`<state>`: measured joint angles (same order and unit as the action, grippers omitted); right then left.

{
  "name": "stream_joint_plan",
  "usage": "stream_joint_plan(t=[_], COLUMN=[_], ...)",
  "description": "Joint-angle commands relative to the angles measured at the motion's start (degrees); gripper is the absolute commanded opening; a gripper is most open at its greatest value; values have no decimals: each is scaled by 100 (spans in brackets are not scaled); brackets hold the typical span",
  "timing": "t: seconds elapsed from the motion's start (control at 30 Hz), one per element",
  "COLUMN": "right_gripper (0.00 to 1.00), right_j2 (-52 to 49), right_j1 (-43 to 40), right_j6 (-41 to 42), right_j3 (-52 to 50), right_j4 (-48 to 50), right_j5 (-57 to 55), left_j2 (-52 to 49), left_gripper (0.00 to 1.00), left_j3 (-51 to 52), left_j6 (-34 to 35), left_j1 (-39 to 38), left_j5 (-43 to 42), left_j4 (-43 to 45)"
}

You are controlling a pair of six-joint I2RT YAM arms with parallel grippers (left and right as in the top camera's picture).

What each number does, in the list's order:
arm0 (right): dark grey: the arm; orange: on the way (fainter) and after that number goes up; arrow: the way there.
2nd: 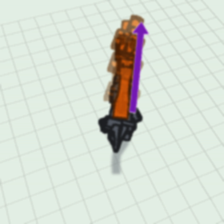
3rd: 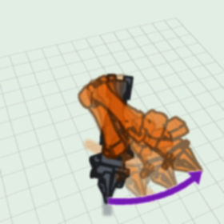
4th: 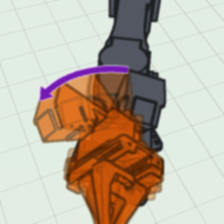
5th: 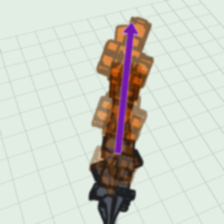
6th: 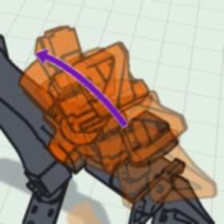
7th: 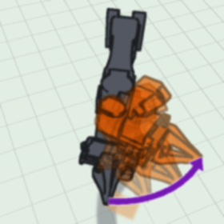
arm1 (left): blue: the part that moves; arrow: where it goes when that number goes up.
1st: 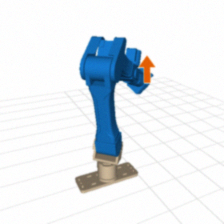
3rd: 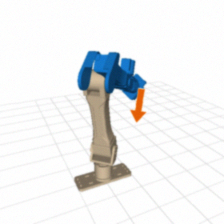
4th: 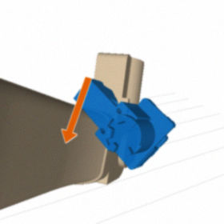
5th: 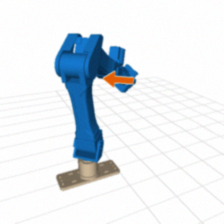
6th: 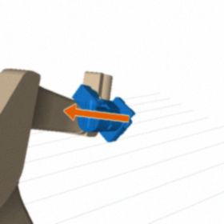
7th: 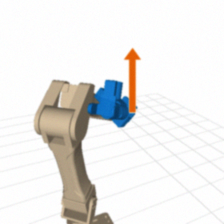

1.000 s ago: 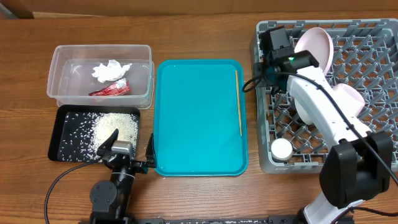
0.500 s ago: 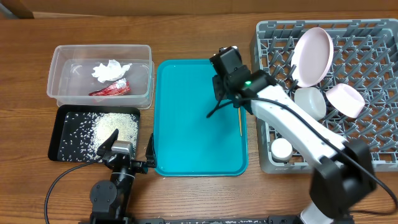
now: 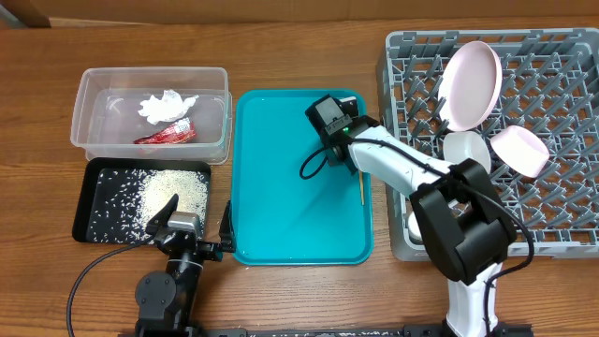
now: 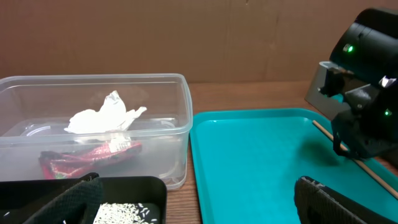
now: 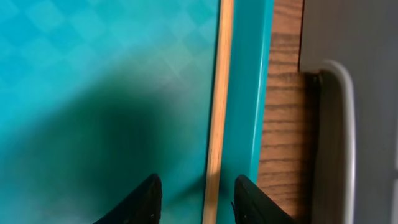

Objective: Sort waste into correct bins and load items into the dishwasher
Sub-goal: 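Grasp the second wooden chopstick on the tray with the right gripper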

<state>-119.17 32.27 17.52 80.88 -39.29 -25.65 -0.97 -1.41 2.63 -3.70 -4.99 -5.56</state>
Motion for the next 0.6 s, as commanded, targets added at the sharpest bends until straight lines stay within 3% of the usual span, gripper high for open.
stream_joint_plan(t=[0.0,0.1,0.3,0.37,0.57], right_gripper=[36,22,13,4,4], right_j2=[-101,-109,-118,-116,144], right_j1=[-20,-20,-20,-20,-9], right_j6=[223,223,525,522,452], right_j3=[-7,-7,-4,-4,170], right_j4=[0,-13,-236,-337,-603], right_j5=[52,634,1108,1270,1432], left_j2=[61,61,61,61,61], left_gripper=[100,100,100,100,100], left_j3=[46,46,46,46,46], left_j6=[33,33,33,33,33], left_j1=[31,31,31,31,31], left_j5=[-81,-79,-79,-81,-81], left_j4=[24,26,26,26,24])
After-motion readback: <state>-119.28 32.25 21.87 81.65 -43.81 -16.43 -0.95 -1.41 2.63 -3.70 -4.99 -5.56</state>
